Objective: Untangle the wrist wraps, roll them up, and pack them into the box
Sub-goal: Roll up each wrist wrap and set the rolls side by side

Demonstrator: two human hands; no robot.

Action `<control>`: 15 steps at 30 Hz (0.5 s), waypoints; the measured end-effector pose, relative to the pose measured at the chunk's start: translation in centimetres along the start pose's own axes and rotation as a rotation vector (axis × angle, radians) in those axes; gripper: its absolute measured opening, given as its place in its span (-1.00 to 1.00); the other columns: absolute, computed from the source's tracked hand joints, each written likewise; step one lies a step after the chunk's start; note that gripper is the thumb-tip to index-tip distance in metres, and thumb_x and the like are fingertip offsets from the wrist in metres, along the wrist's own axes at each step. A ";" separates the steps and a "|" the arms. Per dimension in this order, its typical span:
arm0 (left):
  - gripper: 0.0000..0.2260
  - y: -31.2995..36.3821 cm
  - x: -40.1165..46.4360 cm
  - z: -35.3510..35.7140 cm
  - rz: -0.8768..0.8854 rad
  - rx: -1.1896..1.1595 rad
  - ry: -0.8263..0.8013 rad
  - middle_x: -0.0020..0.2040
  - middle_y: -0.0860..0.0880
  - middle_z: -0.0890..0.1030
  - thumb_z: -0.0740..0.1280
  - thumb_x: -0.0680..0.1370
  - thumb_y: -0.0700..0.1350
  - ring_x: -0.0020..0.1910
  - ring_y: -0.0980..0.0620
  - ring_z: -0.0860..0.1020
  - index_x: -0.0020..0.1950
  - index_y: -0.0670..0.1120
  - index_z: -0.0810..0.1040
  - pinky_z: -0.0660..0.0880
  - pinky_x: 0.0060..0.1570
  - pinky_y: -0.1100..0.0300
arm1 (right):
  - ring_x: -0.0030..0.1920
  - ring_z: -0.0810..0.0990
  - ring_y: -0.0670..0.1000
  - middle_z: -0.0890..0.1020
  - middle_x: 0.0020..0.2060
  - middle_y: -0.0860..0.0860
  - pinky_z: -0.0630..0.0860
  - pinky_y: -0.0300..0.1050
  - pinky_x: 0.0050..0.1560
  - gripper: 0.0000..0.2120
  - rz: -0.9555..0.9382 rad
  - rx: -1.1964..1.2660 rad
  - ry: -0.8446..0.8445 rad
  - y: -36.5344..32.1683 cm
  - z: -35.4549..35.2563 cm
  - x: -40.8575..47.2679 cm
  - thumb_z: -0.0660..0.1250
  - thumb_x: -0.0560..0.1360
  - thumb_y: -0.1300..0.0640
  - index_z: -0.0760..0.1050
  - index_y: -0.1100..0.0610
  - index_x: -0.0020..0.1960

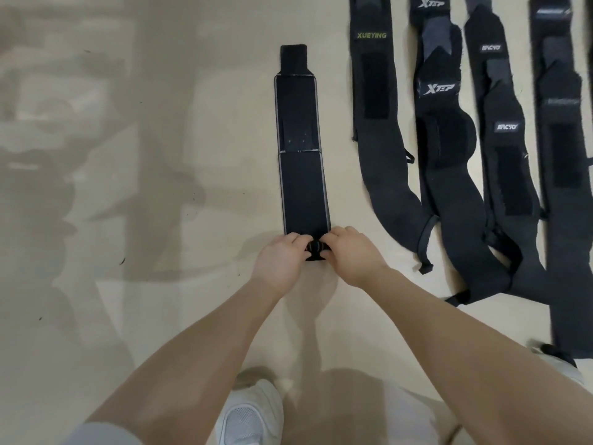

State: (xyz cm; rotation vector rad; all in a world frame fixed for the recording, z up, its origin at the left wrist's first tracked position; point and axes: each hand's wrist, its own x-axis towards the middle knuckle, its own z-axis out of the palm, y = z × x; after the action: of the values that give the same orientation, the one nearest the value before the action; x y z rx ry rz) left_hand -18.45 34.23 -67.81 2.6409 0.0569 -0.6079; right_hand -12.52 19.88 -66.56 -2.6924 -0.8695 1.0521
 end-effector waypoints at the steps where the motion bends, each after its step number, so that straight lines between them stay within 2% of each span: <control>1: -0.68 0.0 0.0 -0.2 -0.039 -0.060 0.002 0.27 -0.06 0.51 0.14 0.64 -0.09 0.19 -0.06 0.47 0.40 -0.08 0.33 0.40 0.07 0.13 | 0.13 0.45 0.13 0.52 0.13 0.09 0.38 -0.02 0.05 -0.71 0.027 0.037 -0.014 -0.1 -0.4 0.5 0.13 0.61 0.05 0.43 0.14 0.25; 3: -0.72 0.0 -0.1 -0.7 -0.096 -0.180 0.024 0.22 -0.06 0.54 0.21 0.62 -0.10 0.13 -0.07 0.52 0.33 -0.10 0.36 0.45 0.02 0.09 | 0.06 0.51 0.15 0.55 0.08 0.11 0.42 0.00 -0.03 -0.71 0.124 0.155 -0.029 -0.1 -1.2 1.1 0.19 0.59 0.04 0.37 0.16 0.24; 5: -0.76 -0.3 -0.1 -0.6 -0.098 -0.272 0.134 0.19 -0.05 0.52 0.28 0.58 -0.12 0.07 -0.05 0.53 0.23 -0.13 0.45 0.46 -0.01 0.09 | -0.05 0.51 0.13 0.54 0.02 0.11 0.40 -0.02 -0.14 -0.68 0.237 0.241 -0.030 0.0 -1.7 1.7 0.25 0.56 0.01 0.32 0.19 0.19; 8: -0.86 -0.4 -0.1 -0.3 -0.064 -0.347 0.265 0.12 -0.08 0.50 0.33 0.54 -0.21 -0.04 -0.05 0.54 0.08 -0.21 0.57 0.50 -0.06 0.06 | -0.13 0.43 0.11 0.49 0.02 0.09 0.32 -0.06 -0.18 -0.72 0.306 0.171 -0.024 -0.4 -2.9 2.3 0.26 0.55 0.00 0.35 0.17 0.13; 11: -0.78 -0.5 0.0 -0.1 -0.044 -0.257 0.224 0.14 -0.13 0.54 0.31 0.56 -0.20 0.06 -0.12 0.54 0.16 -0.23 0.57 0.50 0.02 0.04 | -0.11 0.43 0.12 0.42 0.08 0.08 0.24 -0.09 -0.14 -0.79 0.207 -0.001 0.130 -1.4 -3.3 2.5 0.23 0.57 0.08 0.37 0.15 0.14; 13: -0.68 -0.9 0.1 0.1 -0.016 -0.103 0.192 0.16 -0.13 0.55 0.40 0.50 -0.11 0.16 -0.18 0.50 0.21 -0.21 0.57 0.43 0.11 0.00 | 0.01 0.43 0.12 0.42 0.10 0.08 0.18 -0.12 -0.11 -0.83 0.082 -0.111 0.204 -1.9 -2.8 2.4 0.16 0.56 0.20 0.42 0.15 0.13; 15: -0.64 -1.4 0.2 0.0 0.005 0.021 0.188 0.12 -0.12 0.58 0.46 0.44 -0.08 0.16 -0.21 0.50 0.20 -0.18 0.58 0.42 0.11 -0.03 | 0.11 0.40 0.11 0.44 0.12 0.06 0.17 -0.13 -0.04 -0.79 -0.018 -0.158 0.214 -2.1 -2.0 2.3 0.10 0.57 0.25 0.46 0.15 0.13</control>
State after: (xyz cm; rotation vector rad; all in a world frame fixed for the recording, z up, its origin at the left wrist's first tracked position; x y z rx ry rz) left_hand -18.50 35.44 -68.45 2.7104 0.1000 -0.3589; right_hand -10.84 23.10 -65.75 -2.8510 -0.9710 0.7017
